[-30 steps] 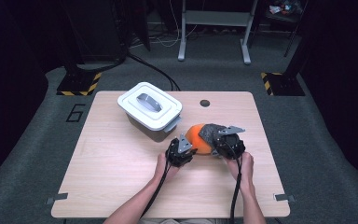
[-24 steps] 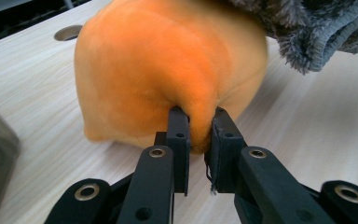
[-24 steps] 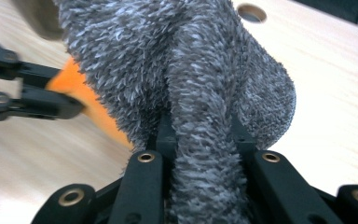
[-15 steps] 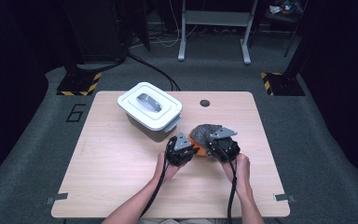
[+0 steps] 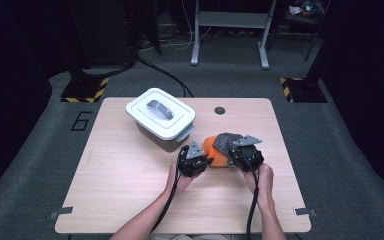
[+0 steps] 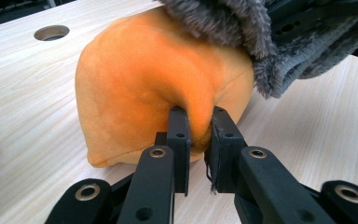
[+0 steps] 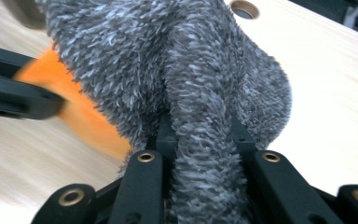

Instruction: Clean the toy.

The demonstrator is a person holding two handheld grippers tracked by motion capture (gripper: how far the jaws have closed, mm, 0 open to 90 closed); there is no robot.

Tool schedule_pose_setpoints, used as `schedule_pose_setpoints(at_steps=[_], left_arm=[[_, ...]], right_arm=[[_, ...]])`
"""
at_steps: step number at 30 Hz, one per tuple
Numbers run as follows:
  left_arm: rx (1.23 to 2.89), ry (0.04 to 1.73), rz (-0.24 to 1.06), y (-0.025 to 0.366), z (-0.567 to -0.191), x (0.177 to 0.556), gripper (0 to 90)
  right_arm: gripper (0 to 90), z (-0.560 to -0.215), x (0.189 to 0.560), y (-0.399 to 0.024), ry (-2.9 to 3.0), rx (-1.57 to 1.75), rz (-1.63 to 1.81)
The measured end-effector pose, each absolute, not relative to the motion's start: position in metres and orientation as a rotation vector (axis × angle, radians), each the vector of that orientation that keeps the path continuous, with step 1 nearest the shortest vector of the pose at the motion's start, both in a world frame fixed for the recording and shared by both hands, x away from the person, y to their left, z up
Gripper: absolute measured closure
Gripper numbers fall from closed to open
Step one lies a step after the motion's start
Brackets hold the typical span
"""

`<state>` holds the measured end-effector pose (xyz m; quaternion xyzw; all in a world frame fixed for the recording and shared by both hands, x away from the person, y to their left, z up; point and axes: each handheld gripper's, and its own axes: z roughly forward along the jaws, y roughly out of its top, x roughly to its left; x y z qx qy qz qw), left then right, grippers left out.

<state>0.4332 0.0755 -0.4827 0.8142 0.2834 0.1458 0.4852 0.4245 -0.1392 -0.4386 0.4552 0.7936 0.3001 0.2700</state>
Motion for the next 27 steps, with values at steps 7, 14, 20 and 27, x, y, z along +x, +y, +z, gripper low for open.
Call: schedule_pose_setpoints(at_steps=[7,14,20,27], left_arm=[[1.985,0.691,0.346,0.077,-0.483,0.435,80.9],[1.983,0.697,0.337,0.077,-0.484,0.435,80.8],[1.98,0.702,0.34,0.078,-0.484,0.436,80.8],[1.978,0.707,0.339,0.079,-0.485,0.436,80.7]], right_arm=[[72.6,-0.453,0.436,-0.161,2.109,1.337,0.774],[72.5,-0.471,0.45,-0.176,2.122,1.416,0.737],[72.4,-0.49,0.46,-0.183,2.143,1.49,0.728],[72.4,-0.465,0.444,-0.187,2.084,1.44,0.793]])
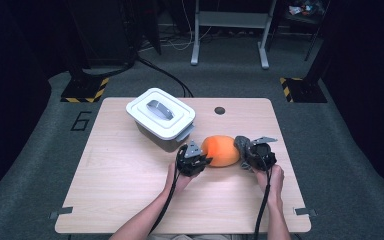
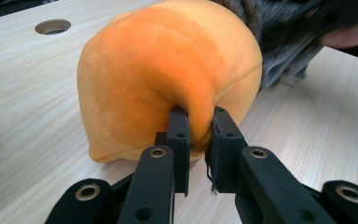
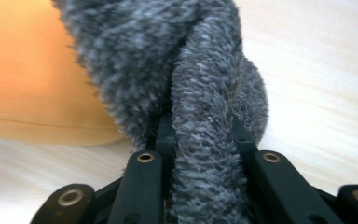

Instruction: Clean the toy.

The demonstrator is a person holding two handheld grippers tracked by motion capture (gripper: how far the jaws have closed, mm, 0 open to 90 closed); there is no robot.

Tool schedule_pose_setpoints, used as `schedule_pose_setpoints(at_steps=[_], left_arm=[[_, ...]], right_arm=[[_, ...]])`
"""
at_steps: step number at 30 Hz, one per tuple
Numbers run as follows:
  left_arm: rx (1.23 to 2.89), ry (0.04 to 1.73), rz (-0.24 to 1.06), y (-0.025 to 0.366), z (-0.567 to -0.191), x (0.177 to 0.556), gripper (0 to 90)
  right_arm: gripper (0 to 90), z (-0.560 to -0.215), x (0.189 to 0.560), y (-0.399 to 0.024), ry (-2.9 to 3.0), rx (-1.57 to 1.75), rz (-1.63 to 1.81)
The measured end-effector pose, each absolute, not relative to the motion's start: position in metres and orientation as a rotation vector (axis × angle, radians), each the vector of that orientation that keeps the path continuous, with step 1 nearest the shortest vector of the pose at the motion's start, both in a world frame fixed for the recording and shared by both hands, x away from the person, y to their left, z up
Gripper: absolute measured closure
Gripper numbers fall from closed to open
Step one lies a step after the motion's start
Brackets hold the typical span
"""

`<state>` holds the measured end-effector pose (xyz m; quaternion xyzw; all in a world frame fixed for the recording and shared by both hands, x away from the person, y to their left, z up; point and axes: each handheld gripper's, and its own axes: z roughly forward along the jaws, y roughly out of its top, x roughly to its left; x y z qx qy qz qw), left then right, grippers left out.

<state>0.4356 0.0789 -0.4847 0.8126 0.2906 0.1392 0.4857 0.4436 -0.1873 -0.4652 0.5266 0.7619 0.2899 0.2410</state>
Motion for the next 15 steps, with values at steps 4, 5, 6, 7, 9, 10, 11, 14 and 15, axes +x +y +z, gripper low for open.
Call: schedule_pose_setpoints(at_steps=[4,5,6,7,9,10,11,14,15], left_arm=[[1.981,0.702,0.34,0.078,-0.484,0.435,80.6],[1.981,0.7,0.34,0.077,-0.484,0.435,80.6],[1.983,0.698,0.34,0.077,-0.484,0.435,80.6],[1.982,0.699,0.339,0.077,-0.484,0.435,80.6],[1.983,0.699,0.339,0.077,-0.484,0.435,80.6],[1.981,0.7,0.336,0.077,-0.484,0.435,80.6],[1.984,0.697,0.339,0.077,-0.484,0.435,80.6],[1.992,0.704,0.336,0.078,-0.485,0.435,80.6],[1.987,0.706,0.328,0.079,-0.485,0.436,80.6]], right_arm=[[72.4,-0.439,0.427,-0.174,2.086,1.328,0.864],[72.4,-0.433,0.424,-0.168,2.091,1.306,0.873],[72.4,-0.429,0.421,-0.162,2.108,1.26,0.876],[72.4,-0.425,0.418,-0.155,2.12,1.228,0.885],[72.3,-0.421,0.415,-0.139,2.149,1.184,0.893],[72.3,-0.42,0.415,-0.132,2.16,1.157,0.884],[72.3,-0.422,0.417,-0.125,2.18,1.152,0.874],[72.4,-0.429,0.422,-0.114,2.189,1.12,0.819],[72.4,-0.43,0.422,-0.114,2.187,1.126,0.828]])
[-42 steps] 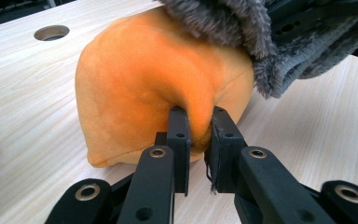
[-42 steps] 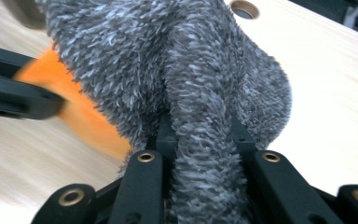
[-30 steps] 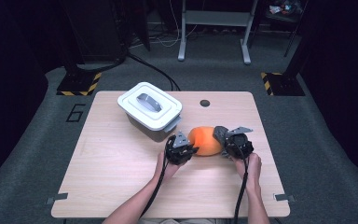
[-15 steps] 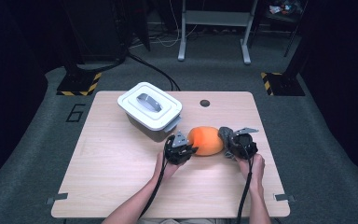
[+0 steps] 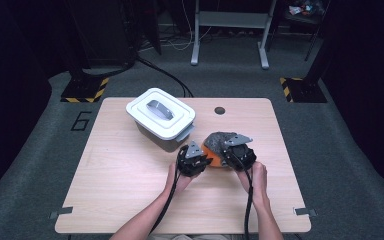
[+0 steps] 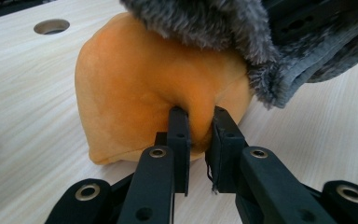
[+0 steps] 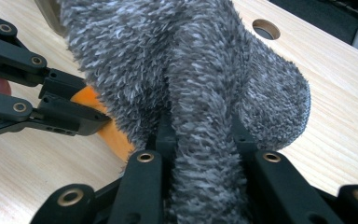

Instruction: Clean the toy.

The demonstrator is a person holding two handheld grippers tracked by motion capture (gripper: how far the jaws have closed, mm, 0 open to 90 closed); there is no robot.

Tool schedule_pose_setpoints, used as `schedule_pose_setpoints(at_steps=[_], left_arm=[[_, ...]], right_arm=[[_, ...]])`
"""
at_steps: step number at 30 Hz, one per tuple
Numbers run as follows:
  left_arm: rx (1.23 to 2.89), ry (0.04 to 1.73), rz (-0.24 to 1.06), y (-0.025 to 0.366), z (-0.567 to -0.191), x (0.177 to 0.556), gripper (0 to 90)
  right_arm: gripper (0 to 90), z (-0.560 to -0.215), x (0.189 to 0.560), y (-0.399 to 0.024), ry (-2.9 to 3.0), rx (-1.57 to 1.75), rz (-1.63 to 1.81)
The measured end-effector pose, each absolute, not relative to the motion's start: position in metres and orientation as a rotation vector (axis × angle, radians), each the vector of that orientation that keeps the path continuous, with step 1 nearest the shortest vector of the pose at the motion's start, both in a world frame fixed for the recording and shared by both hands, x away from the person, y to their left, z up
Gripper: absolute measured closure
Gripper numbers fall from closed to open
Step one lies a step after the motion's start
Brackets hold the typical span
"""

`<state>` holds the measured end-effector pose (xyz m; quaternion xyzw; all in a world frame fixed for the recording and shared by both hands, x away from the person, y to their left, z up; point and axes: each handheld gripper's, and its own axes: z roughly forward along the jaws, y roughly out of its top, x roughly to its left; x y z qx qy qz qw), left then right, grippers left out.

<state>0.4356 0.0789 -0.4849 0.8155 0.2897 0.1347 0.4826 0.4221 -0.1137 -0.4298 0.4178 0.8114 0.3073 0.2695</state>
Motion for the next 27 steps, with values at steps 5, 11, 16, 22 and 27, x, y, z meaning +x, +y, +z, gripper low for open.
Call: schedule_pose_setpoints(at_steps=[5,11,16,22,27], left_arm=[[1.984,0.699,0.339,0.076,-0.485,0.434,80.5],[1.987,0.7,0.332,0.077,-0.485,0.435,80.5],[1.987,0.701,0.333,0.076,-0.485,0.435,80.6],[1.987,0.699,0.336,0.076,-0.485,0.435,80.5],[1.988,0.699,0.336,0.076,-0.485,0.435,80.5]], right_arm=[[72.5,-0.432,0.423,-0.126,2.172,1.172,0.836],[72.4,-0.44,0.429,-0.147,2.123,1.273,0.801],[72.3,-0.451,0.436,-0.164,2.113,1.331,0.794],[72.3,-0.468,0.447,-0.177,2.114,1.414,0.765],[72.2,-0.479,0.454,-0.182,2.134,1.457,0.746]])
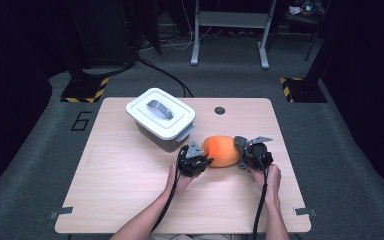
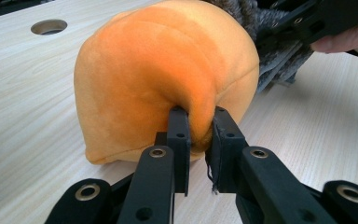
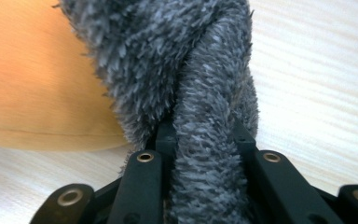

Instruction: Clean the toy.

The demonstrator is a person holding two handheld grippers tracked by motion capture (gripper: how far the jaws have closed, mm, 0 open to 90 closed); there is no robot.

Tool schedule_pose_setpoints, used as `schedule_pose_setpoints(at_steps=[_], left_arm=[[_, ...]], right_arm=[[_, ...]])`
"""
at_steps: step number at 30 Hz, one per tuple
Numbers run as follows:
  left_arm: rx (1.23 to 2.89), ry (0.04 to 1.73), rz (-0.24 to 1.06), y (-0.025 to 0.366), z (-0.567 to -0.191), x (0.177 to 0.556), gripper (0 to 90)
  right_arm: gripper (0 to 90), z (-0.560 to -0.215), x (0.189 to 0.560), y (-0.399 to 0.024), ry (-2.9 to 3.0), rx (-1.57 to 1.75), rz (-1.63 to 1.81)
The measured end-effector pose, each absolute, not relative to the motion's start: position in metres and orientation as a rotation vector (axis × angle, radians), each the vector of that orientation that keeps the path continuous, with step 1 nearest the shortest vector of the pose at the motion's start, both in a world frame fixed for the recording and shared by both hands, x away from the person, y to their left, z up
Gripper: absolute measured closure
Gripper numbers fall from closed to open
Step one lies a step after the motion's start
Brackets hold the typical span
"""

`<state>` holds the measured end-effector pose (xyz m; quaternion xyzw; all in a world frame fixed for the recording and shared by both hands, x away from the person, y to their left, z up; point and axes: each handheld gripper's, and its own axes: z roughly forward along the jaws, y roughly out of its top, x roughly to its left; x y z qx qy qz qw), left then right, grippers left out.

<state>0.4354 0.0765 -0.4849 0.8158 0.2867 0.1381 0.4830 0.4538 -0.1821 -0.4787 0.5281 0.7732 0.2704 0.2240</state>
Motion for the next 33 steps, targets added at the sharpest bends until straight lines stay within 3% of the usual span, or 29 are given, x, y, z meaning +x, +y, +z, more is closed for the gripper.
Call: schedule_pose_setpoints(at_steps=[11,18,22,25,33], left_arm=[[1.982,0.706,0.333,0.078,-0.485,0.436,80.2],[1.982,0.706,0.333,0.078,-0.485,0.435,79.9],[1.981,0.704,0.335,0.078,-0.485,0.435,78.6],[1.994,0.699,0.355,0.079,-0.485,0.436,74.1],[2.054,0.715,0.461,0.078,-0.488,0.435,47.6]], right_arm=[[72.1,-0.459,0.44,-0.183,2.087,1.416,0.788],[72.1,-0.436,0.422,-0.158,2.125,1.284,0.868],[72.2,-0.439,0.422,-0.143,2.149,1.252,0.827],[72.2,-0.441,0.426,-0.144,2.147,1.259,0.841],[72.2,-0.439,0.429,-0.143,2.153,1.254,0.83]])
